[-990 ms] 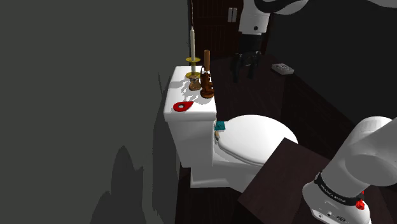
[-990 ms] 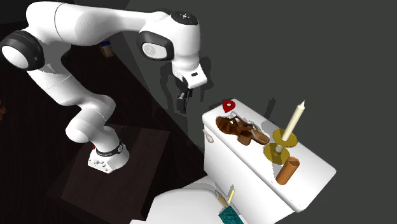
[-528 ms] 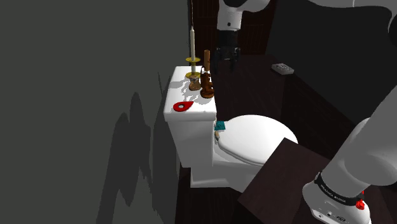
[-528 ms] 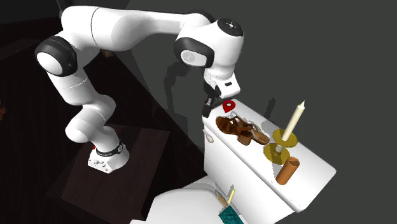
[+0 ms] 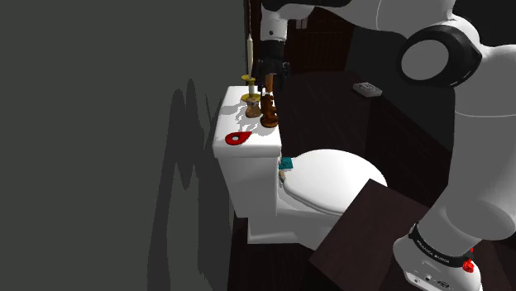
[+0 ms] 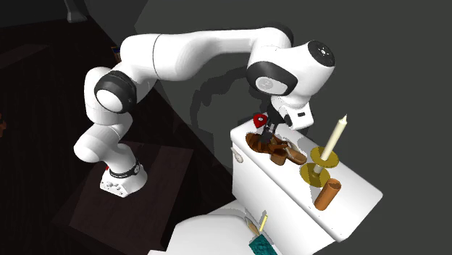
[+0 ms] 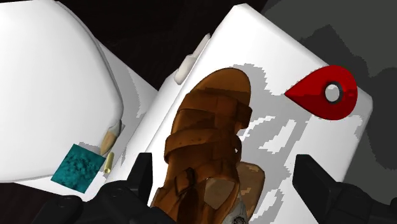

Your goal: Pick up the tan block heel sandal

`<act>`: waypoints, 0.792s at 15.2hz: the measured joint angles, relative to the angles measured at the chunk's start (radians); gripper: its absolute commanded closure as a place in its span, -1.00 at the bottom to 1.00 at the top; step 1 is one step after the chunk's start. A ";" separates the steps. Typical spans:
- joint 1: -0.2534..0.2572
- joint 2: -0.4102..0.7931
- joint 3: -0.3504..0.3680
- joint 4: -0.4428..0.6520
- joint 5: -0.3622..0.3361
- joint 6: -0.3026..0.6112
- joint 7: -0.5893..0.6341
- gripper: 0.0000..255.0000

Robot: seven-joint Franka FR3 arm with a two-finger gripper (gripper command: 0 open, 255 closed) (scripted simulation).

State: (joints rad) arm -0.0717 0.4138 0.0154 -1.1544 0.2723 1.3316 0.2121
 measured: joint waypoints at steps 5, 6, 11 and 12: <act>-0.002 0.017 -0.002 -0.030 0.002 0.038 -0.011 -1.00; -0.001 0.015 -0.002 -0.046 0.002 0.052 -0.013 -1.00; 0.001 0.006 -0.003 -0.093 0.001 0.090 -0.023 1.00; 0.001 0.005 -0.003 -0.095 0.001 0.091 -0.023 1.00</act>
State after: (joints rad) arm -0.0707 0.4185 0.0124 -1.2494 0.2732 1.4229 0.1893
